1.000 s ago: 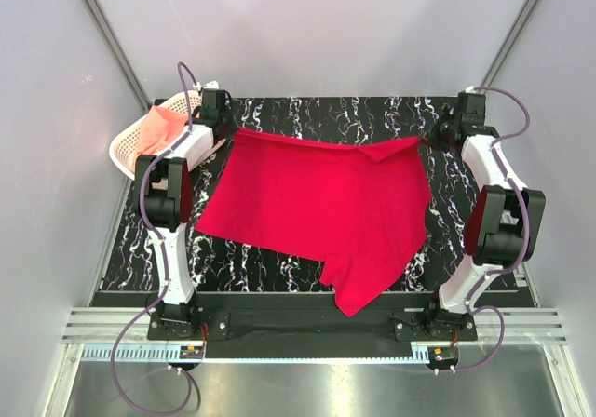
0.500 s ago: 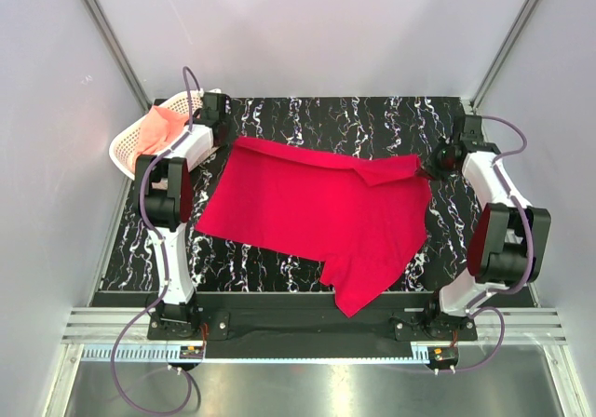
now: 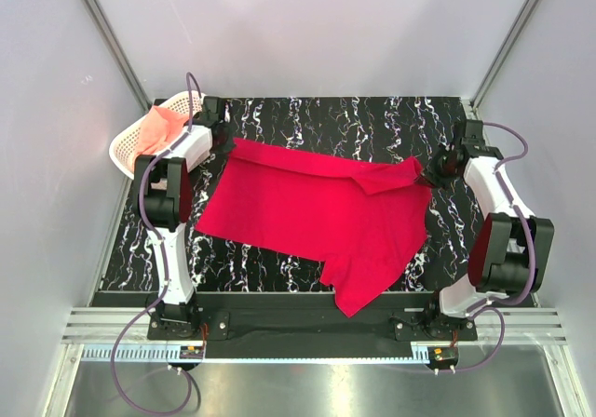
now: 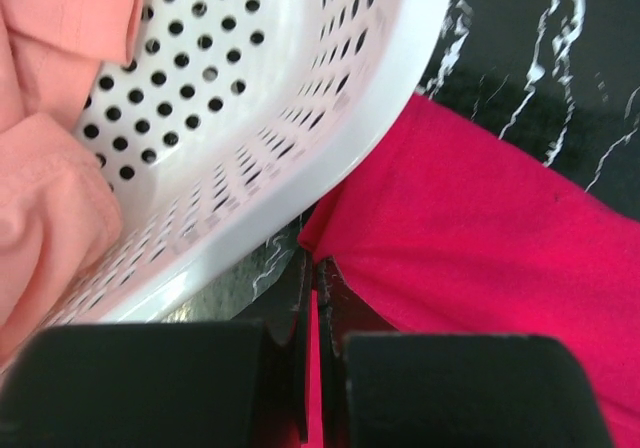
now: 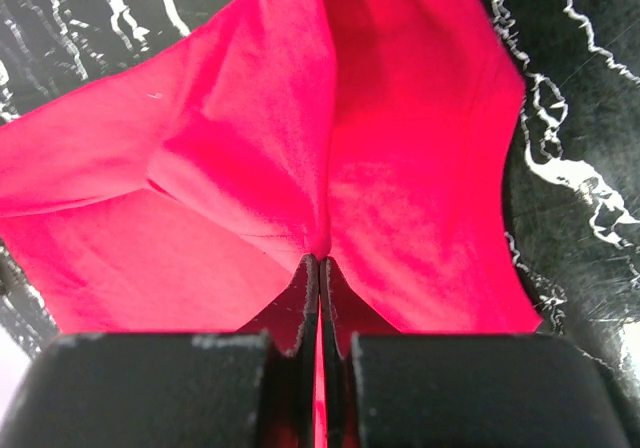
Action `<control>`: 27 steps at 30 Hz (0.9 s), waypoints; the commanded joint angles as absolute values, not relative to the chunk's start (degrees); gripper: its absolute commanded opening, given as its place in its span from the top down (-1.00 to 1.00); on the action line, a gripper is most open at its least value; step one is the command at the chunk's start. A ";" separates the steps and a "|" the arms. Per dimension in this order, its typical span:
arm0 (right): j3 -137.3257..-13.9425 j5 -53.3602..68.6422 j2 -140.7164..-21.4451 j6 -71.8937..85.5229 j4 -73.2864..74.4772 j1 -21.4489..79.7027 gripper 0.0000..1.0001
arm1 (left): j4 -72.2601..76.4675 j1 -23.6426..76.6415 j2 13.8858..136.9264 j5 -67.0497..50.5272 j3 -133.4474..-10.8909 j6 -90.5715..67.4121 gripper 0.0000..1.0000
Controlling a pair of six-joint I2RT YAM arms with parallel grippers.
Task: Fold and stack the t-shirts
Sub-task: Fold the tshirt
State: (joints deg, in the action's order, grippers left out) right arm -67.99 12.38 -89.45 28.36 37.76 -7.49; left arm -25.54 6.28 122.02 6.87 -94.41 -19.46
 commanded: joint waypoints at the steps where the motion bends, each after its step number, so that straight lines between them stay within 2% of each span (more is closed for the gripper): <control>1: -67.59 14.68 -85.52 28.48 39.28 -7.12 1.00 | -28.38 5.71 121.72 8.00 -98.96 -18.19 1.00; 27: -61.00 14.33 -85.43 26.98 41.57 -7.12 1.00 | -33.75 5.71 122.78 7.12 -95.98 -18.37 1.00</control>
